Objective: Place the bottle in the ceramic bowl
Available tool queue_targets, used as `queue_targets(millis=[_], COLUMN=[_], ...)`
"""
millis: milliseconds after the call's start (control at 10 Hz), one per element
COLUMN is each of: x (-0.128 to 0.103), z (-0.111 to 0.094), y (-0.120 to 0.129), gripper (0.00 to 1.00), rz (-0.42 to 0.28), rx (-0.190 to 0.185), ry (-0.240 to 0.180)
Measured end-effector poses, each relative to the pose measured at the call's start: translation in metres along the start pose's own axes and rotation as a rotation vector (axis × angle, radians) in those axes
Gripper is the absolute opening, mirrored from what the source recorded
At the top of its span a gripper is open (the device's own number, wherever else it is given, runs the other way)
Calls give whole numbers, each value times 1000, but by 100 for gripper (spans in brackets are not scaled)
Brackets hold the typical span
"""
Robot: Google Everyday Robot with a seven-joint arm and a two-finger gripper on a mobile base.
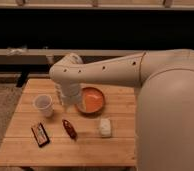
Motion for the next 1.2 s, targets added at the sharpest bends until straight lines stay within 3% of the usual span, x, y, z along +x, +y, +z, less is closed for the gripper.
queue_targets(millis=[900,1100,1200], x=[0,-9,-24], z=[0,0,0], y=[0,-4,-10], gripper=[65,65,65], rz=[4,8,4], rx=[3,11,13], ry=[0,-17,-40])
